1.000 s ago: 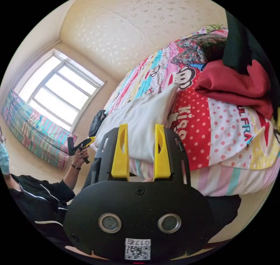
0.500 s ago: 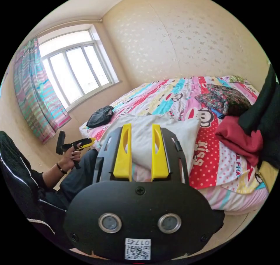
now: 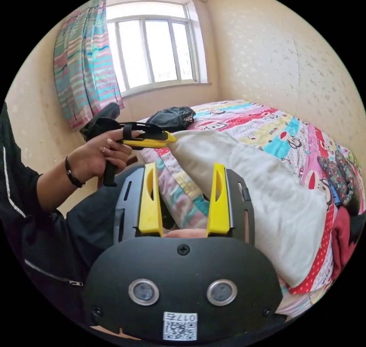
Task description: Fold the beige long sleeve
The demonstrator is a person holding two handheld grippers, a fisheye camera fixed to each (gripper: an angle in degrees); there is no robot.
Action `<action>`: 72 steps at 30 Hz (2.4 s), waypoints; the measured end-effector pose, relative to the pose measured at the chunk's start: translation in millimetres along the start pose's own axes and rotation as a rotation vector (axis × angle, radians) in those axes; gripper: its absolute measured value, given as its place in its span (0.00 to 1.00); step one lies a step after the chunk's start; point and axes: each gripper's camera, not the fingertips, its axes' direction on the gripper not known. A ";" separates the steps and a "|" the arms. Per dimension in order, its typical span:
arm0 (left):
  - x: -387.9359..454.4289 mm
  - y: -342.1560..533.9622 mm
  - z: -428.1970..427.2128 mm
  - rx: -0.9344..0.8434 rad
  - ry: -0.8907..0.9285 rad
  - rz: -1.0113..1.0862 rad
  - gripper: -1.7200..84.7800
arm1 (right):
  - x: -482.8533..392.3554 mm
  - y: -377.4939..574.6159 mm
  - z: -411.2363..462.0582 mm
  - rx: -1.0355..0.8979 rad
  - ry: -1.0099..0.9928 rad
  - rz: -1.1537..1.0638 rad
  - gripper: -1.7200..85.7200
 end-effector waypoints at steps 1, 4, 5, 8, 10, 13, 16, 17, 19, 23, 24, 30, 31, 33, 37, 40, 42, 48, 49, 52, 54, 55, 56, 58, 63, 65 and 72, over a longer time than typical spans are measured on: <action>8.6 -3.2 -0.9 -0.006 0.018 0.019 0.07 | -11.0 -11.5 3.5 -0.006 0.042 -0.044 0.22; 23.1 -8.8 -1.9 -0.021 0.026 0.060 0.07 | -34.8 -39.6 15.3 0.024 0.220 -0.152 0.23; 24.5 -9.2 -1.7 -0.022 0.022 0.064 0.07 | -40.7 -51.3 25.1 -0.001 0.255 -0.188 0.23; 23.3 -8.9 0.7 -0.030 0.019 0.040 0.07 | -46.0 -72.9 59.6 -0.118 0.225 -0.249 0.21; 18.9 -5.6 2.4 -0.026 0.041 0.016 0.07 | -44.2 -80.1 78.5 -0.165 0.268 -0.237 0.19; 14.4 5.3 -2.1 0.015 0.053 -0.017 0.07 | -34.0 -87.4 82.6 -0.154 0.313 -0.213 0.14; 23.5 31.1 -20.0 0.159 0.204 -0.003 0.03 | 2.0 -84.6 52.3 -0.065 0.301 -0.074 0.11; 28.5 36.5 -23.9 0.189 0.220 0.022 0.03 | 27.3 -78.1 29.5 0.001 0.258 0.033 0.11; 51.9 51.6 -28.5 0.212 0.183 0.130 0.03 | 74.5 -56.5 -14.7 0.140 0.164 0.260 0.10; 73.0 60.5 1.6 0.074 0.164 0.231 0.07 | 162.7 65.1 -102.4 0.526 0.008 0.773 0.10; 75.3 64.1 17.3 0.031 0.199 0.241 0.07 | 167.9 83.7 -109.5 0.554 0.028 0.816 0.10; 116.5 88.5 123.7 -0.252 0.245 0.341 0.07 | 190.5 200.2 -137.8 0.513 0.314 1.054 0.09; 133.8 94.6 145.2 -0.311 0.230 0.398 0.07 | 194.4 205.5 -142.2 0.490 0.288 1.040 0.09; 161.9 105.0 173.4 -0.367 0.194 0.507 0.07 | 193.6 204.4 -149.2 0.447 0.290 1.003 0.09; 195.1 147.7 251.7 -0.420 -0.094 0.754 0.03 | 198.2 211.7 -159.8 0.447 0.245 1.019 0.10; 174.8 196.8 291.1 -0.283 -0.246 0.861 0.01 | 208.4 234.9 -189.2 0.604 0.172 1.098 0.11; 172.4 227.1 289.7 -0.150 -0.304 0.944 0.01 | 203.2 234.3 -218.6 0.696 0.278 1.053 0.11; 165.3 252.5 292.4 -0.093 -0.303 0.871 0.01 | 224.5 118.7 -236.2 0.440 0.304 0.621 0.07; 160.9 251.3 292.3 -0.101 -0.274 0.855 0.01 | 241.3 95.1 -210.4 0.246 0.311 0.591 0.06; 158.9 258.7 283.8 -0.089 -0.260 0.880 0.01 | 294.2 90.7 -108.0 -0.265 0.542 0.634 0.04; 163.5 267.3 268.3 -0.104 -0.253 0.923 0.01 | 306.5 116.9 -78.0 -0.232 0.555 0.603 0.03; 164.0 272.5 255.2 -0.122 -0.229 0.935 0.01 | 312.1 132.9 -90.6 -0.102 0.481 0.679 0.03; 162.2 274.9 246.4 -0.116 -0.201 0.933 0.01 | 322.3 143.3 -98.8 -0.061 0.372 0.757 0.03; 139.3 279.6 205.3 0.020 -0.066 0.832 0.01 | 328.8 155.4 -106.0 -0.010 0.283 0.791 0.03; 92.3 277.1 219.8 -0.068 -0.209 0.705 0.01 | 309.8 155.2 -134.0 0.052 0.334 0.793 0.03; 81.9 275.5 240.9 -0.191 -0.236 0.705 0.01 | 253.8 141.0 -168.9 0.208 0.422 0.629 0.03; 69.0 287.9 220.4 -0.056 -0.094 0.653 0.07 | 193.1 165.8 -126.5 0.082 0.467 0.379 0.02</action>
